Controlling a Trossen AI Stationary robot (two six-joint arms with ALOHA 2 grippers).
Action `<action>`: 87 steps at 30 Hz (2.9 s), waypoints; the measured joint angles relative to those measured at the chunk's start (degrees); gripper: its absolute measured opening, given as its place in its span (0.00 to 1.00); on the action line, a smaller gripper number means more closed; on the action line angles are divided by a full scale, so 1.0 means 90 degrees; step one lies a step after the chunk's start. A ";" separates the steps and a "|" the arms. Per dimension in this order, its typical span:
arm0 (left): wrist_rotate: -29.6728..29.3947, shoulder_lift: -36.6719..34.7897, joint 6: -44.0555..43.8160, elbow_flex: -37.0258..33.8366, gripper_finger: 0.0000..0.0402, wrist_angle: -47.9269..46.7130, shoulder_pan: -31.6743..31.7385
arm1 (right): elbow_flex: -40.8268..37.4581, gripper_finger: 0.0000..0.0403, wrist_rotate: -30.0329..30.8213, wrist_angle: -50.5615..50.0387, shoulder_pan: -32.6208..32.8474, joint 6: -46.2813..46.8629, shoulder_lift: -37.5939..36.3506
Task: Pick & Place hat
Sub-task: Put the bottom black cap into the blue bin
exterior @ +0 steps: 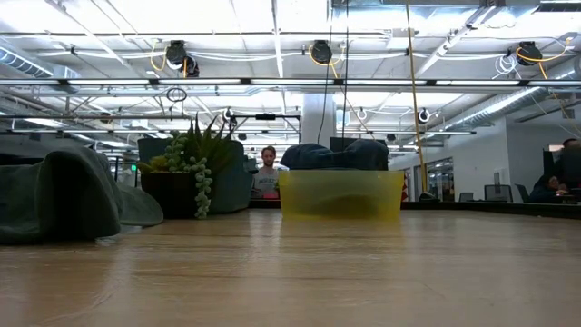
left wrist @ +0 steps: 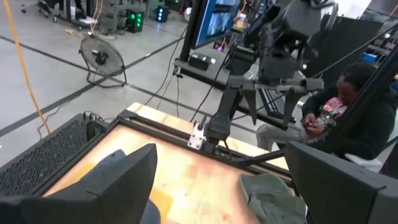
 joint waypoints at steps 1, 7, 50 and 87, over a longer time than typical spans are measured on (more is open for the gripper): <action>-0.0001 -0.0001 0.0022 0.0000 0.90 0.0029 0.0000 | 0.0000 0.70 0.0002 -0.0071 0.0000 0.0002 0.0027; 0.0000 0.0004 0.0090 0.0000 0.93 0.0132 0.0000 | -0.0316 0.70 0.0010 -0.0752 0.0176 -0.0281 0.0217; 0.0153 0.0006 0.0326 0.0000 0.94 0.0107 0.0001 | -0.6145 0.70 -0.2006 0.2544 0.0372 -0.1831 -0.0277; 0.0155 0.0006 0.0262 0.0000 0.94 0.0109 0.0002 | -0.8225 0.70 -0.2839 0.5542 0.1516 0.0038 -0.0275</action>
